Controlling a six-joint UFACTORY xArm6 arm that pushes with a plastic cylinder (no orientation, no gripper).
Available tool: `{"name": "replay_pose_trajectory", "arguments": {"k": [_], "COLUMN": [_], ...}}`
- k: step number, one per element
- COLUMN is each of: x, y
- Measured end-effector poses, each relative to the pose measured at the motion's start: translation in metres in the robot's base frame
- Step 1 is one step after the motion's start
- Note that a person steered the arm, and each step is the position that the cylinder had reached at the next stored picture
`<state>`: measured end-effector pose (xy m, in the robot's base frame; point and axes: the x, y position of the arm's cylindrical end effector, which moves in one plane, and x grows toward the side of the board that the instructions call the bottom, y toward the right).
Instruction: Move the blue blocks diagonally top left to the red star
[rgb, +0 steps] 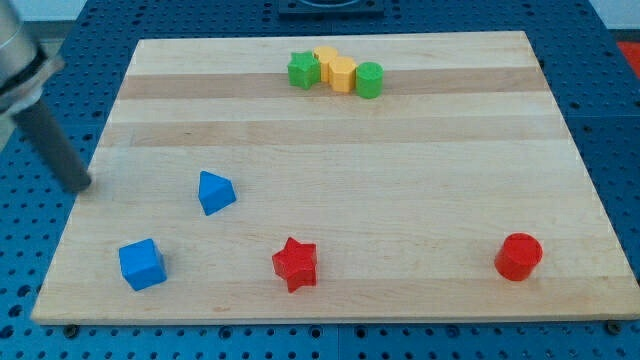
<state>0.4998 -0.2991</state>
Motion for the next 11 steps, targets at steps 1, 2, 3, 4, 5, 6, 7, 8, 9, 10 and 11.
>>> {"name": "replay_pose_trajectory", "arguments": {"k": [1,2,3,4,5,6,7,8,9,10,11], "x": [0.058,0.062,0.103,0.092,0.047,-0.019,-0.041,-0.041,-0.035,-0.017,0.008], "y": [0.004,-0.003,0.031,0.047,0.081,0.109,0.122,0.115,0.059,0.015,0.002]}}
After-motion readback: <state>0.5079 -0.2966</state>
